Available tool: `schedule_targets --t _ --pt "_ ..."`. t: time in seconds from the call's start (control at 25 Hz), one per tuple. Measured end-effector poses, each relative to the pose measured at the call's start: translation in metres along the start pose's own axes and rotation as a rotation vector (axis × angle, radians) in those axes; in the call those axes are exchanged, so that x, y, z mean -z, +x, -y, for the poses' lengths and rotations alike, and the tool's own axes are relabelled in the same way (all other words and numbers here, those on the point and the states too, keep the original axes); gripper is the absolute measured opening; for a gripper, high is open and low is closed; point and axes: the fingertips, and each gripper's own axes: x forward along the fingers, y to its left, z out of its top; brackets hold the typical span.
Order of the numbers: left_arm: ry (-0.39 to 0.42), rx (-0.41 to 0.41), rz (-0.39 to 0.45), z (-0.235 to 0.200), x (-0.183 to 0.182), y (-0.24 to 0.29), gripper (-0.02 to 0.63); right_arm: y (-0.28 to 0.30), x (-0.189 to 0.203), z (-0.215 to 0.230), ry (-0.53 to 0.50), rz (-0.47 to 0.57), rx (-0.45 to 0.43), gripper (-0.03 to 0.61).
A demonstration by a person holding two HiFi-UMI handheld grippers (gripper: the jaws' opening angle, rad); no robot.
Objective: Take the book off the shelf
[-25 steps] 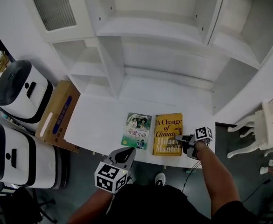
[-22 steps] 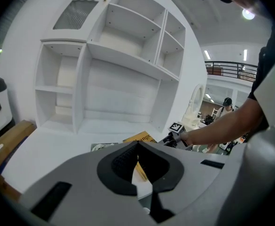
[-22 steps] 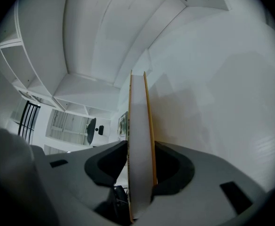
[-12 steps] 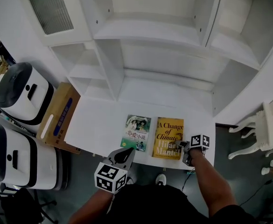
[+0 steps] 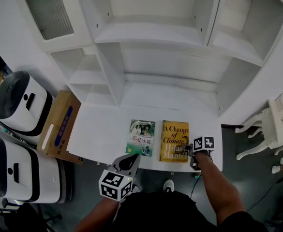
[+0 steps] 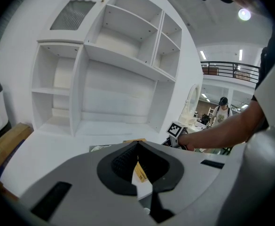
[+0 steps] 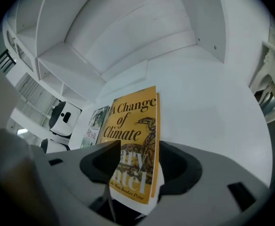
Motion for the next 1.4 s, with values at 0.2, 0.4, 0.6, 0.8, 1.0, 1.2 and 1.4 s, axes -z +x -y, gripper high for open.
schedule_targets --t 0.2,0.4,0.6,0.8,1.0,1.2,1.4 --pt "0.021 0.051 0.014 -0.004 -0.002 -0.008 0.011 -0.036 0.006 -0.022 0.01 0.144 -0.003 0.244" --pt "0.054 0.119 0.016 -0.007 0.001 -0.023 0.011 -0.093 0.018 -0.073 -0.055 0.415 -0.019 0.242" --pt "0.099 0.189 0.005 -0.009 0.004 -0.035 0.011 -0.133 0.045 -0.136 -0.083 0.571 -0.137 0.236" --pt "0.119 0.244 0.009 -0.006 0.004 -0.049 0.011 -0.153 0.074 -0.194 -0.131 0.64 -0.175 0.08" --pt "0.134 0.293 -0.001 0.008 0.01 -0.058 0.011 -0.158 0.091 -0.236 -0.121 0.674 -0.268 0.034" --pt "0.135 0.307 0.016 0.023 0.013 -0.072 0.011 -0.161 0.104 -0.257 -0.223 0.654 -0.283 0.034" --pt "0.112 0.267 0.029 0.031 0.017 -0.079 0.011 -0.173 0.113 -0.259 -0.303 0.659 -0.268 0.029"
